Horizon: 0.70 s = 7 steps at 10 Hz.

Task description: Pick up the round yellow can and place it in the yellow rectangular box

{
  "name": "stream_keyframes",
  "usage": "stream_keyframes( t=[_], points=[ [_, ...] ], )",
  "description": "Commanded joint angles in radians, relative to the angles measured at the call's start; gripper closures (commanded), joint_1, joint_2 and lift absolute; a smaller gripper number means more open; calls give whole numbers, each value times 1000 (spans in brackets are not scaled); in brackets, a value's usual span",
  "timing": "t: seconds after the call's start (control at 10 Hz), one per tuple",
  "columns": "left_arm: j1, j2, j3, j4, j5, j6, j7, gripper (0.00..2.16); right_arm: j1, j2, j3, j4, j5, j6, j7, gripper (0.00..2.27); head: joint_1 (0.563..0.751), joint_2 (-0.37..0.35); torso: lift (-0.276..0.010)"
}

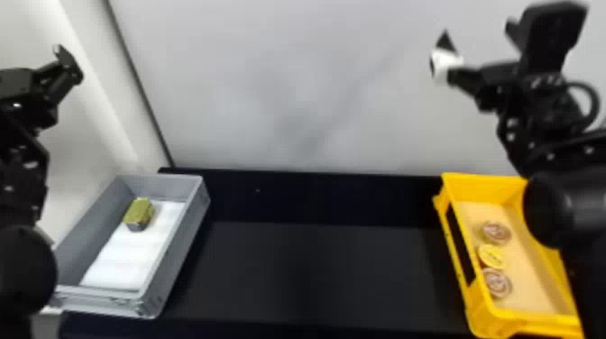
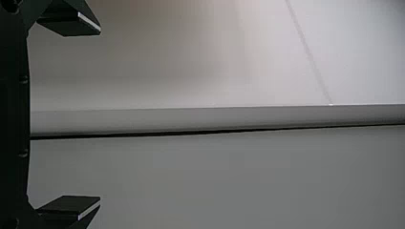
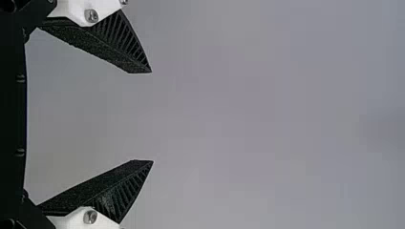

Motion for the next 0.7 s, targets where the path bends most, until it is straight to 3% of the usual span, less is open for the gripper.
stream_keyframes(
  t=[0.0, 0.3, 0.4, 0.6],
  points=[
    [-5, 4, -6, 12, -2, -59, 21, 38, -79, -19, 46, -91, -37, -87, -66, 110, 694, 54, -3],
    [-10, 15, -12, 21, 1, -102, 42, 38, -143, -46, 69, -129, -57, -148, -105, 110, 694, 54, -3],
    [-8, 7, -14, 31, 1, -136, 45, 38, -150, -49, 77, -140, -51, -149, -112, 110, 694, 54, -3],
    [-11, 20, -31, 43, -5, -153, 57, 38, -160, -52, 85, -146, -59, -148, -121, 110, 694, 54, -3]
  ],
)
